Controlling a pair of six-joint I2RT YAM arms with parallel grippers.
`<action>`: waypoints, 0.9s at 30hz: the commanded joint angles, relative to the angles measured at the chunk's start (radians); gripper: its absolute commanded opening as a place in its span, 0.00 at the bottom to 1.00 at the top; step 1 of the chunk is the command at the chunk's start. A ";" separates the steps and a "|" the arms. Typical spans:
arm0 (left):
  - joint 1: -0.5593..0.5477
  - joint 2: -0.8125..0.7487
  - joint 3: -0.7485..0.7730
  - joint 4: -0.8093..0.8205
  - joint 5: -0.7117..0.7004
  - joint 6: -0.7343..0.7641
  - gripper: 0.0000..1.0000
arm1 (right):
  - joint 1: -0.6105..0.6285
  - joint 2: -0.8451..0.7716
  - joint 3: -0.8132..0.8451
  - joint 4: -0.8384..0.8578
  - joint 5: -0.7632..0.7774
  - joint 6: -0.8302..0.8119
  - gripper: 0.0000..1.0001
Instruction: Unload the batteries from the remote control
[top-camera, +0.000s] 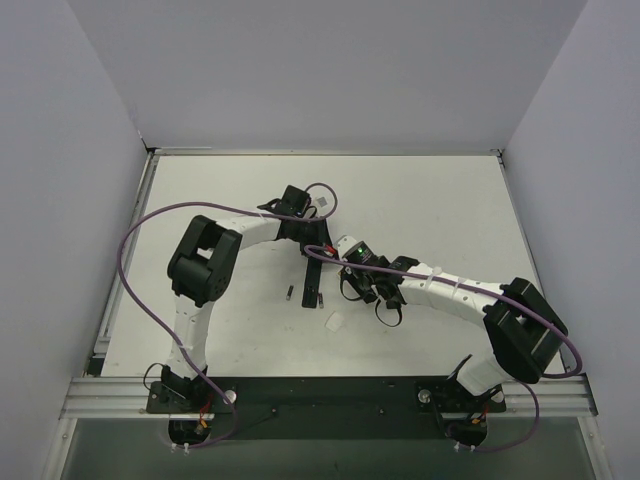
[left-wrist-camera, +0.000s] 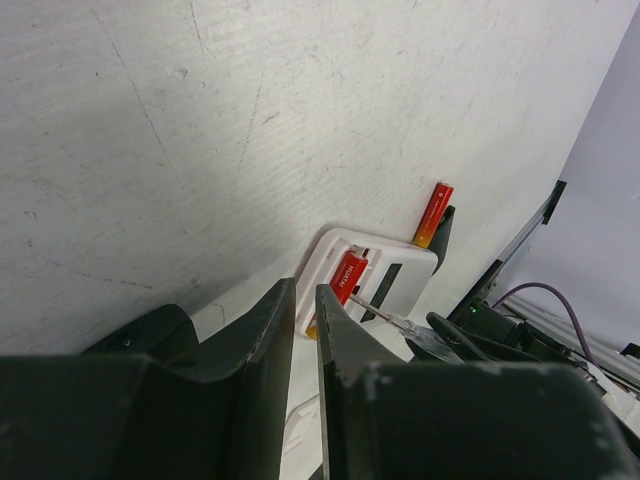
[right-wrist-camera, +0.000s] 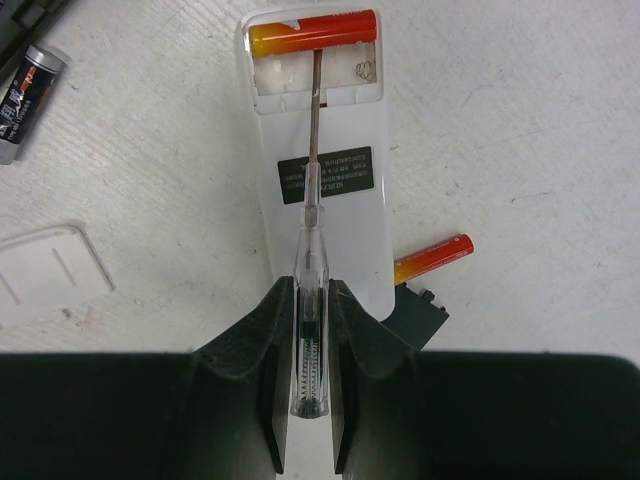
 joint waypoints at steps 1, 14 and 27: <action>0.011 -0.036 0.045 -0.005 -0.005 0.026 0.25 | 0.010 -0.031 0.033 -0.021 0.012 -0.006 0.00; 0.030 -0.045 0.071 -0.008 0.003 0.026 0.25 | 0.013 -0.038 0.052 -0.037 0.023 -0.011 0.00; 0.030 -0.039 0.080 -0.009 0.005 0.028 0.25 | 0.022 -0.037 0.069 -0.055 0.029 -0.020 0.00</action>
